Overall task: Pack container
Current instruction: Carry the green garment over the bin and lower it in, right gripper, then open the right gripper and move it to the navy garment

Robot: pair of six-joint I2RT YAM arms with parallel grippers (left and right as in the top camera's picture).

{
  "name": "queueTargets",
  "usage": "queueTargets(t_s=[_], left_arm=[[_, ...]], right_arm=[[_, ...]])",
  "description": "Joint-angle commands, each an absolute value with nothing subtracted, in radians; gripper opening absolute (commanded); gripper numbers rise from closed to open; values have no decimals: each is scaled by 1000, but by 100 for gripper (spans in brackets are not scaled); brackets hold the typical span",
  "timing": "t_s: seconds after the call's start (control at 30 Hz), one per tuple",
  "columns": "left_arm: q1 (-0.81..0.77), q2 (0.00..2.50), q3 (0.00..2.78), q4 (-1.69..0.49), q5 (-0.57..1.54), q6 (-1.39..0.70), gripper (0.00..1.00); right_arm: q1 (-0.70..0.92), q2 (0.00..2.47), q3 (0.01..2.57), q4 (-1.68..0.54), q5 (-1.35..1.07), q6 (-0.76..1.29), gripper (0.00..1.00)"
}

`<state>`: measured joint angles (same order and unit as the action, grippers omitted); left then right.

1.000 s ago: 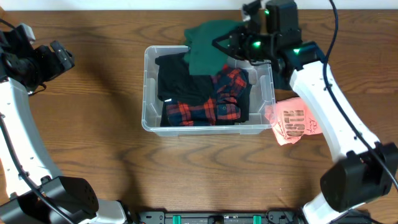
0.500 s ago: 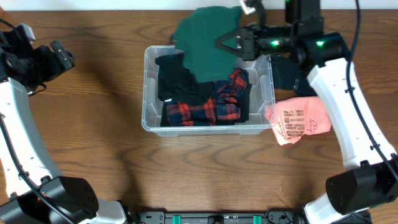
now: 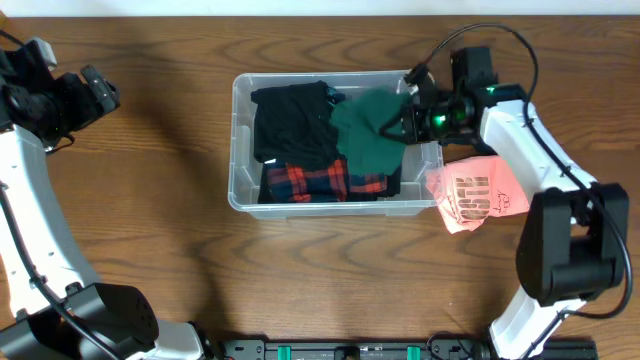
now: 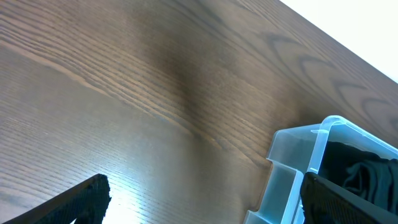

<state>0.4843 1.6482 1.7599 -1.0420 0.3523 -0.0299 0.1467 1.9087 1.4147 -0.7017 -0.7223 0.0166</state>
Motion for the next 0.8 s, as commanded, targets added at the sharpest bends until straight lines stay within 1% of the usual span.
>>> queueTargets(t_s=[0.0, 0.1, 0.2, 0.23, 0.3, 0.33, 0.4, 0.47, 0.57, 0.63, 0.77], left_arm=[[488, 1648, 1758, -1043, 350, -36, 98], [488, 1648, 1758, -1043, 350, -36, 98], [488, 1648, 1758, -1043, 350, -36, 98], [488, 1648, 1758, -1043, 350, -36, 98], [488, 1648, 1758, -1043, 350, -36, 98], [488, 1648, 1758, -1043, 350, -36, 98], [488, 1648, 1758, -1043, 350, -36, 98], [488, 1648, 1758, -1043, 350, -36, 98], [488, 1648, 1758, -1043, 350, -36, 98], [488, 1648, 1758, -1043, 350, -36, 98], [488, 1648, 1758, -1043, 350, -36, 98]], right_arm=[[171, 1909, 1406, -719, -514, 42, 1], [174, 1908, 1406, -733, -432, 74, 1], [173, 1907, 1406, -742, -418, 74, 3], [173, 1902, 1407, -741, -419, 74, 11], [174, 1890, 1411, -740, -414, 72, 35], [174, 1883, 1415, -741, -406, 69, 41], [173, 1856, 1430, -746, -395, 59, 41], [173, 1819, 1451, -756, -396, 51, 46], [172, 1748, 1483, -763, -396, 51, 60], [167, 1700, 1498, -763, -393, 51, 67], [143, 1601, 1522, -751, -386, 56, 68]])
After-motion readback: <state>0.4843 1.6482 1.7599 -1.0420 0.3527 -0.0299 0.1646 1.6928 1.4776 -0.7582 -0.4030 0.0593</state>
